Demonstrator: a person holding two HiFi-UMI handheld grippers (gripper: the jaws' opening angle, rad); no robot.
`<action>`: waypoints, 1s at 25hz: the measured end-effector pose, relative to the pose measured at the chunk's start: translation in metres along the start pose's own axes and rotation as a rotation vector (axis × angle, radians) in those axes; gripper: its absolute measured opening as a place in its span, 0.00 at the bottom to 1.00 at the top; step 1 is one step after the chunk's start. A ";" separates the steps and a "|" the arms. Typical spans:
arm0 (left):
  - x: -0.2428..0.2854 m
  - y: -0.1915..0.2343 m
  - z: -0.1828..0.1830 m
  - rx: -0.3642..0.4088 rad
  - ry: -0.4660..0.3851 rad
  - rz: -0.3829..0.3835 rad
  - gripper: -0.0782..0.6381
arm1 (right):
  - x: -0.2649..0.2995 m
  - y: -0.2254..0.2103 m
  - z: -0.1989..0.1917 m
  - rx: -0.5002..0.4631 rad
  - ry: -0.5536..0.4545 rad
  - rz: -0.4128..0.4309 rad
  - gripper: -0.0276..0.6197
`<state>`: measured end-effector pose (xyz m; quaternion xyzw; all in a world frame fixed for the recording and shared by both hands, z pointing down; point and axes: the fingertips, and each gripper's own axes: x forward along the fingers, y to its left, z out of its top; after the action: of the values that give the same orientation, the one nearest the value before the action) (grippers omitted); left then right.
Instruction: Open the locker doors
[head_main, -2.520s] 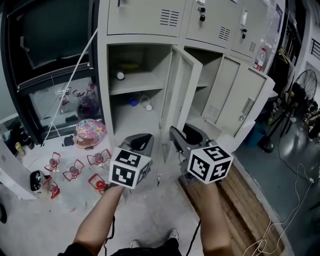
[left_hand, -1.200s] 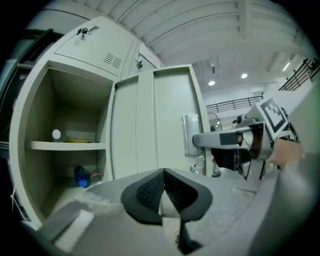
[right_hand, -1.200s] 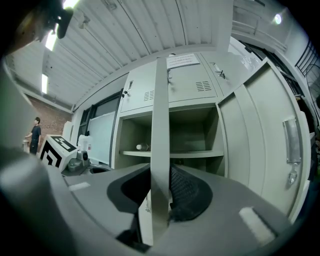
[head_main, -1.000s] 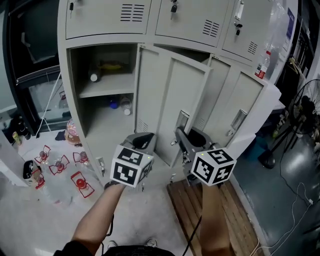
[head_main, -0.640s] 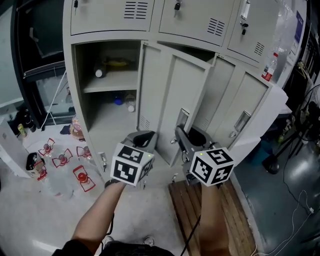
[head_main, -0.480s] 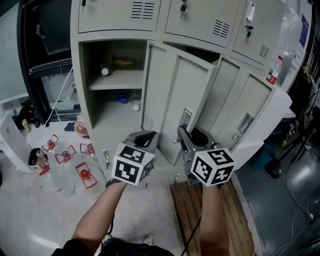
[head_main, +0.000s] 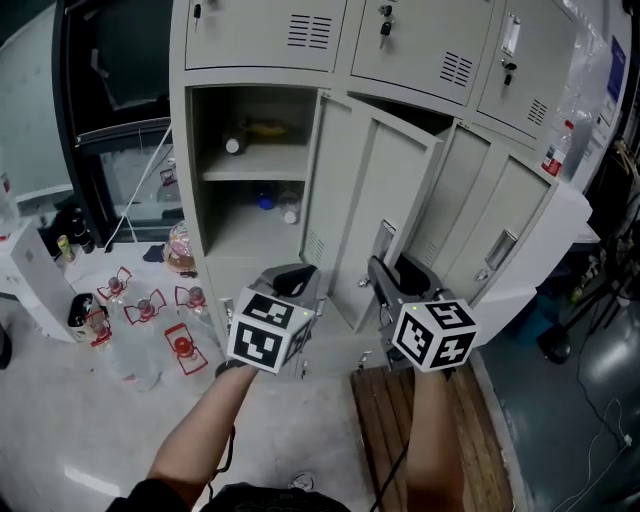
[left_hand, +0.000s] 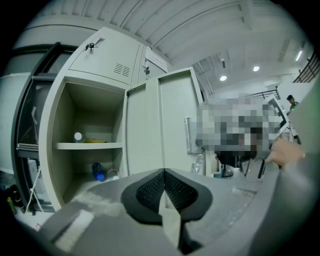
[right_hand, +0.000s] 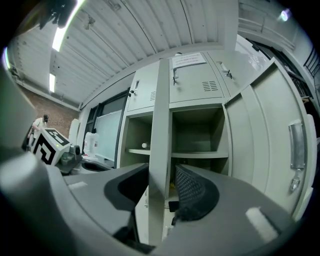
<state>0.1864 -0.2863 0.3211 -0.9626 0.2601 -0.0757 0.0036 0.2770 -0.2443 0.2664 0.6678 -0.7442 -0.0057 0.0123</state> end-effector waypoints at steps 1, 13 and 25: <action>-0.003 0.002 -0.001 0.001 0.000 -0.003 0.11 | -0.002 0.001 0.000 0.000 0.001 -0.011 0.27; -0.056 0.020 -0.006 0.024 0.000 -0.044 0.11 | -0.038 0.030 -0.001 -0.006 0.013 -0.167 0.27; -0.143 0.069 -0.031 0.032 -0.002 0.028 0.11 | -0.030 0.132 -0.027 0.058 0.041 -0.126 0.27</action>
<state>0.0252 -0.2737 0.3276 -0.9588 0.2721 -0.0787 0.0204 0.1502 -0.2000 0.2965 0.7135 -0.7000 0.0288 0.0076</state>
